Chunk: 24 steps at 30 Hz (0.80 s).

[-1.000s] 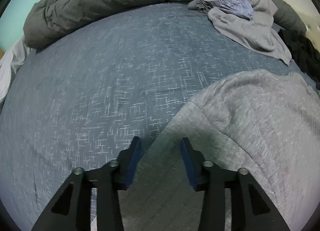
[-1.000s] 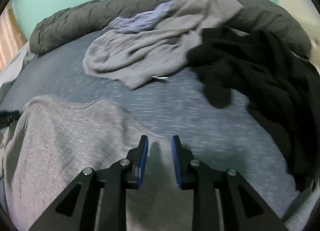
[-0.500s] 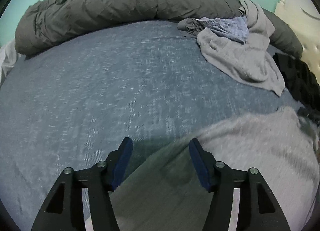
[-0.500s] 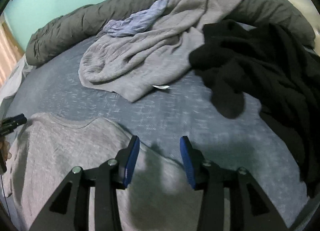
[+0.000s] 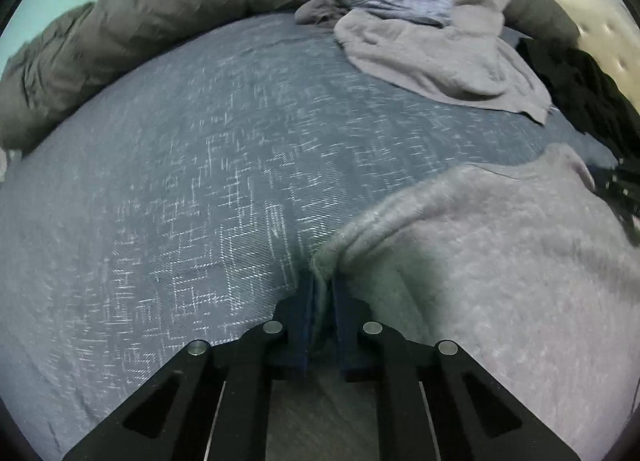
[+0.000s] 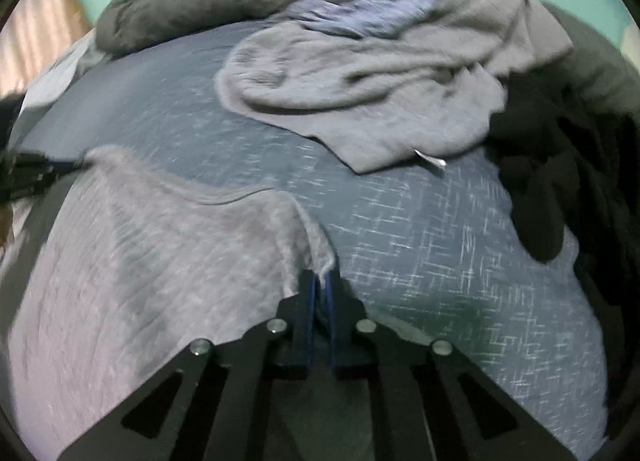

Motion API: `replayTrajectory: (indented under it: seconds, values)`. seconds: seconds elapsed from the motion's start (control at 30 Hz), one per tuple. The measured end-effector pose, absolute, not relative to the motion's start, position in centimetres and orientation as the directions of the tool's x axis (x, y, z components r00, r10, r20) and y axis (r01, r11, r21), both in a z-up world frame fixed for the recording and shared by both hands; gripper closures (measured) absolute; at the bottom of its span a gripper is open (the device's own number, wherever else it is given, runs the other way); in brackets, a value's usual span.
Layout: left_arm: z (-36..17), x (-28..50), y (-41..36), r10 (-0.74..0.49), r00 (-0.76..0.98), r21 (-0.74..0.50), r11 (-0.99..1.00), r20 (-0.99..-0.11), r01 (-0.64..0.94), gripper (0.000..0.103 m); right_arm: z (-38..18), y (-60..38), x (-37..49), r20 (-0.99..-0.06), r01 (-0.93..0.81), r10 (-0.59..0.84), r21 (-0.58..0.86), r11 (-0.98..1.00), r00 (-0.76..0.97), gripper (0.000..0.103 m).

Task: Fold clothes

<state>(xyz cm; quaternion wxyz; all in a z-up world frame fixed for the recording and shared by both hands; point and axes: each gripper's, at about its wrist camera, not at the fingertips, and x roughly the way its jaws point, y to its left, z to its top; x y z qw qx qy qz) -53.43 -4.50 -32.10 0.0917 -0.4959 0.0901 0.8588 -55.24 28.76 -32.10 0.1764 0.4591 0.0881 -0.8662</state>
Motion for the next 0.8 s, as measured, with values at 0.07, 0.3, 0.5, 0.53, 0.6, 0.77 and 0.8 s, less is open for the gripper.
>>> replayTrajectory:
  seconds: [0.07,0.3,0.5,0.53,0.6,0.77,0.8]
  values:
    - [-30.9,-53.1,-4.5,0.048,-0.532,0.092,-0.968,-0.845,-0.234,0.095,-30.9,28.7,-54.4,-0.793,0.389,-0.215,-0.030,-0.921,-0.569,0.099]
    - [-26.2,-52.9,-4.7,-0.046,-0.677,0.206,-0.966,-0.734,-0.157,0.096,-25.7,28.8,-53.6,-0.656,0.309,-0.113,-0.191,-0.932,-0.746,0.100]
    - [-26.7,-53.9,-5.3,-0.049,-0.658,0.190,-0.971,-0.751,-0.145,0.095,-22.6,31.0,-54.3,-0.555,0.159,-0.043,-0.162,-0.974,-0.831,0.103]
    - [-28.0,-54.3,-5.1,-0.046,-0.613,0.184,-0.969,-0.789,-0.165,0.094,-23.0,30.9,-54.6,-0.581,0.174,-0.054,-0.152,-0.973,-0.812,0.103]
    - [-30.6,-55.1,-4.7,-0.042,-0.515,0.170,-0.964,-0.856,-0.205,0.092,-24.4,30.5,-55.0,-0.642,0.243,-0.122,-0.104,-0.964,-0.757,0.103]
    - [-31.5,-55.1,-5.3,-0.016,-0.510,0.129,-0.974,-0.860,-0.187,0.082,-29.2,30.2,-56.8,-0.795,0.285,-0.210,0.048,-0.957,-0.570,0.102]
    - [-31.0,-55.2,-5.7,-0.009,-0.533,0.115,-0.979,-0.846,-0.167,0.075,-29.7,30.1,-56.9,-0.798,0.285,-0.214,0.055,-0.957,-0.564,0.100]
